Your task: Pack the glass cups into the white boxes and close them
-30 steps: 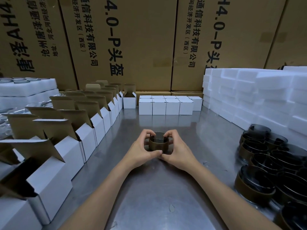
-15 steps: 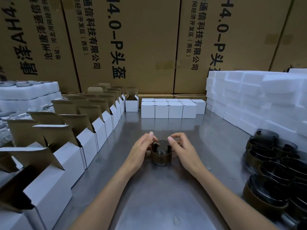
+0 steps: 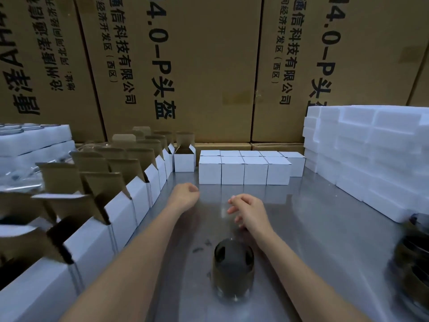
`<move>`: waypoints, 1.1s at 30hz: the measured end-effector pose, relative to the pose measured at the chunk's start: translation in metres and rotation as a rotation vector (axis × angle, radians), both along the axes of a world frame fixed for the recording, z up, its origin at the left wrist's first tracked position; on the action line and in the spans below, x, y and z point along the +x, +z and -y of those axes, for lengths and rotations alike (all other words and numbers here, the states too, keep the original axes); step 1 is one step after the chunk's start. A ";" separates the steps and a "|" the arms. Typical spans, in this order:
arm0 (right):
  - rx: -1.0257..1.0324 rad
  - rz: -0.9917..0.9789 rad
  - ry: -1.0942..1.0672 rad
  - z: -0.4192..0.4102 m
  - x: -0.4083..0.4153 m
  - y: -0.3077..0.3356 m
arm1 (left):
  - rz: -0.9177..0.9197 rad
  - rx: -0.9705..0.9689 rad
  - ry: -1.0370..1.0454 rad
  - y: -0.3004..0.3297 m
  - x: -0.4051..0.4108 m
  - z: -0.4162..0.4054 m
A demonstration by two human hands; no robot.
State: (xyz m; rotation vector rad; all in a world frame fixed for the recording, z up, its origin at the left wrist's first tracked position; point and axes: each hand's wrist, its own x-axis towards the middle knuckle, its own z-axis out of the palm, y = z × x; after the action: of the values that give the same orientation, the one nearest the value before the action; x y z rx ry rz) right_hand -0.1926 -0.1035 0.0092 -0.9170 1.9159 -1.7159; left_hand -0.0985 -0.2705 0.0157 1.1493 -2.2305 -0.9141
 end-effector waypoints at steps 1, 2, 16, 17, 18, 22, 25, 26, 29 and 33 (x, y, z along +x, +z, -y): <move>0.005 -0.022 -0.007 0.009 -0.005 0.000 | 0.062 -0.025 -0.001 0.004 -0.007 0.012; 0.011 -0.039 -0.014 0.018 -0.009 -0.001 | 0.110 -0.054 0.002 0.008 -0.014 0.025; 0.301 -0.371 -0.138 0.049 -0.014 -0.013 | 0.756 -0.464 -0.038 0.041 -0.077 0.142; 0.302 -0.373 -0.135 0.048 -0.014 -0.013 | 0.776 -0.470 -0.044 0.038 -0.077 0.144; 0.302 -0.376 -0.134 0.048 -0.014 -0.013 | 0.767 -0.497 -0.037 0.036 -0.076 0.146; 0.309 -0.372 -0.112 0.049 -0.015 -0.012 | 0.621 -0.536 0.009 0.033 -0.070 0.141; 0.300 -0.365 -0.103 0.049 -0.015 -0.013 | 0.608 -0.536 0.006 0.032 -0.064 0.126; 0.287 -0.356 -0.102 0.049 -0.015 -0.013 | 0.591 -0.553 0.018 0.033 -0.062 0.120; 0.185 -0.284 -0.107 0.046 -0.014 -0.012 | 0.467 -0.581 0.086 0.038 -0.053 0.096; -0.012 -0.131 -0.130 0.031 -0.008 -0.007 | 0.265 -0.629 0.113 0.048 -0.040 0.050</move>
State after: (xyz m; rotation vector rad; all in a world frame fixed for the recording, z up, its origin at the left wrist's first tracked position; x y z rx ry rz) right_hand -0.2004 -0.1343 0.0021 -0.9497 2.0940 -1.7816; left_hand -0.1385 -0.3210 0.0640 1.1098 -2.3646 0.0122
